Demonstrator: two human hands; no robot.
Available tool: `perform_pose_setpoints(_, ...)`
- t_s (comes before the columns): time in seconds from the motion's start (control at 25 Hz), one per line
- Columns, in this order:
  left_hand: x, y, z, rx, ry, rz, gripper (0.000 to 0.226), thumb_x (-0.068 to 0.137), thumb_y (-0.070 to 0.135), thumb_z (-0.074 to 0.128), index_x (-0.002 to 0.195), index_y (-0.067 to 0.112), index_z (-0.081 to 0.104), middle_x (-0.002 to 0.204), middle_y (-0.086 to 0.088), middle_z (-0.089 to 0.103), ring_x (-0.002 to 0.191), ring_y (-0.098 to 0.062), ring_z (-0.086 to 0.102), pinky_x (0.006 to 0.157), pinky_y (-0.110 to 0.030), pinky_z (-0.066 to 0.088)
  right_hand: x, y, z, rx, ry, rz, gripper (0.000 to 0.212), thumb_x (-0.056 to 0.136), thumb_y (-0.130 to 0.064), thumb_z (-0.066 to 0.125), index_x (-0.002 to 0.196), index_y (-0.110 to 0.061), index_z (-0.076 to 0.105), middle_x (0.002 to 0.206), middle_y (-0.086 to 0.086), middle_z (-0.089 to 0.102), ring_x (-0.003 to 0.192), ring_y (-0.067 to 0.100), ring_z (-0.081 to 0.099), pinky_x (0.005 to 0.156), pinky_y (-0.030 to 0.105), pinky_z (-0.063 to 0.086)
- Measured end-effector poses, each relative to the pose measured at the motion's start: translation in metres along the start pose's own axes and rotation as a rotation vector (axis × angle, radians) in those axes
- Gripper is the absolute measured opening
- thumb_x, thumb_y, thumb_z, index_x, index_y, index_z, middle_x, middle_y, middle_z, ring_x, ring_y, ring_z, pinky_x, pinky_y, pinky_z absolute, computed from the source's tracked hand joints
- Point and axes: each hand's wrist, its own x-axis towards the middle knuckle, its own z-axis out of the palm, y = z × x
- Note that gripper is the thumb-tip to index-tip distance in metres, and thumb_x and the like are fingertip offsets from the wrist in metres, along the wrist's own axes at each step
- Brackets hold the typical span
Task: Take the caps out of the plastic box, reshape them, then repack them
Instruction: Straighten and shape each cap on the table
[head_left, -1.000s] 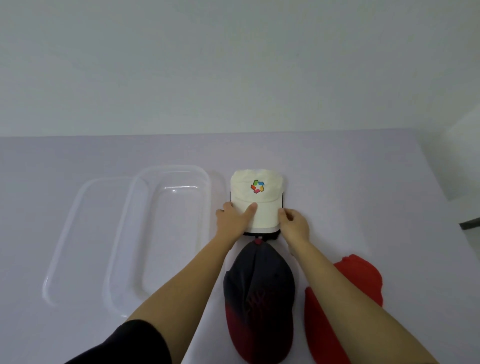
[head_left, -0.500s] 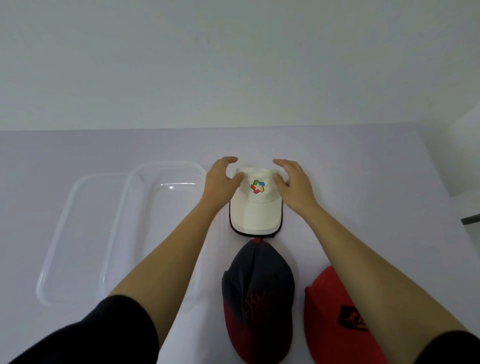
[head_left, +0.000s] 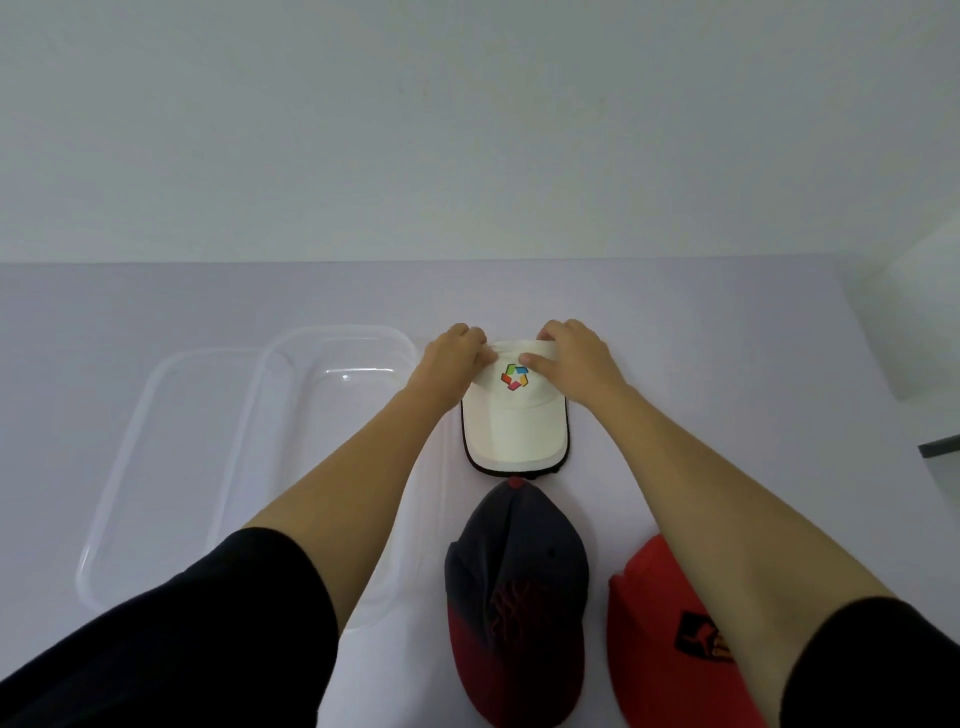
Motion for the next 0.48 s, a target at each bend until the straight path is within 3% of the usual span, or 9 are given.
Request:
perform_pose_setpoints(0.08, -0.009, 0.003, -0.011, -0.027, 0.050, -0.027, 0.051, 0.095, 0.033, 0.049, 0.138, 0.007, 0.039, 0.136, -0.013, 0.042, 0.109, -0.034, 0.056, 0.090, -0.039, 0.045, -0.013, -0.002, -0.015, 0.038, -0.004, -0.019, 0.054, 0.083, -0.052, 0.059, 0.125, -0.020, 0.049, 0.130, 0.004, 0.046, 0.107, 0.024, 0.055, 0.080, 0.033, 0.042)
perform_pose_setpoints(0.16, -0.025, 0.011, -0.023, -0.078, 0.172, -0.027, 0.054, 0.094, 0.029, 0.052, 0.140, 0.006, 0.037, 0.141, -0.013, 0.039, 0.106, -0.032, 0.060, 0.092, -0.039, 0.045, -0.037, 0.001, -0.037, 0.085, 0.090, -0.063, 0.050, 0.086, -0.051, 0.057, 0.125, -0.021, 0.051, 0.131, 0.002, 0.049, 0.099, 0.020, 0.059, 0.083, 0.031, 0.042)
perform_pose_setpoints(0.24, -0.048, 0.028, -0.031, -0.232, 0.282, -0.056, 0.042, 0.094, 0.021, 0.051, 0.133, 0.005, 0.049, 0.128, -0.012, 0.056, 0.100, -0.026, 0.064, 0.090, -0.030, 0.045, -0.074, 0.014, -0.059, 0.215, 0.190, -0.070, 0.037, 0.088, -0.043, 0.057, 0.117, -0.021, 0.058, 0.114, -0.002, 0.062, 0.074, 0.006, 0.057, 0.078, 0.025, 0.043)
perform_pose_setpoints(0.32, -0.080, 0.058, -0.027, -0.408, 0.229, -0.115, 0.029, 0.092, 0.019, 0.051, 0.118, 0.010, 0.063, 0.104, -0.006, 0.070, 0.090, -0.018, 0.067, 0.082, -0.020, 0.046, -0.118, 0.041, -0.074, 0.325, 0.210, -0.009, 0.026, 0.090, -0.036, 0.056, 0.112, -0.022, 0.062, 0.100, -0.007, 0.064, 0.062, 0.001, 0.051, 0.069, 0.019, 0.042)
perform_pose_setpoints(0.4, -0.114, 0.088, -0.013, -0.598, 0.076, -0.174, 0.022, 0.090, 0.016, 0.053, 0.105, 0.012, 0.068, 0.087, -0.002, 0.071, 0.074, -0.011, 0.069, 0.071, -0.014, 0.050, -0.159, 0.077, -0.080, 0.354, 0.170, 0.090, 0.021, 0.091, -0.033, 0.055, 0.109, -0.025, 0.063, 0.099, -0.007, 0.066, 0.067, 0.004, 0.055, 0.071, 0.020, 0.045)
perform_pose_setpoints(0.48, -0.147, 0.114, 0.013, -0.627, -0.100, -0.210, 0.020, 0.089, 0.018, 0.054, 0.102, 0.013, 0.068, 0.078, 0.002, 0.068, 0.064, -0.006, 0.067, 0.061, -0.011, 0.050, -0.196, 0.119, -0.079, 0.346, 0.088, 0.195, 0.019, 0.091, -0.032, 0.054, 0.107, -0.027, 0.063, 0.103, -0.005, 0.068, 0.084, 0.007, 0.059, 0.080, 0.026, 0.046)
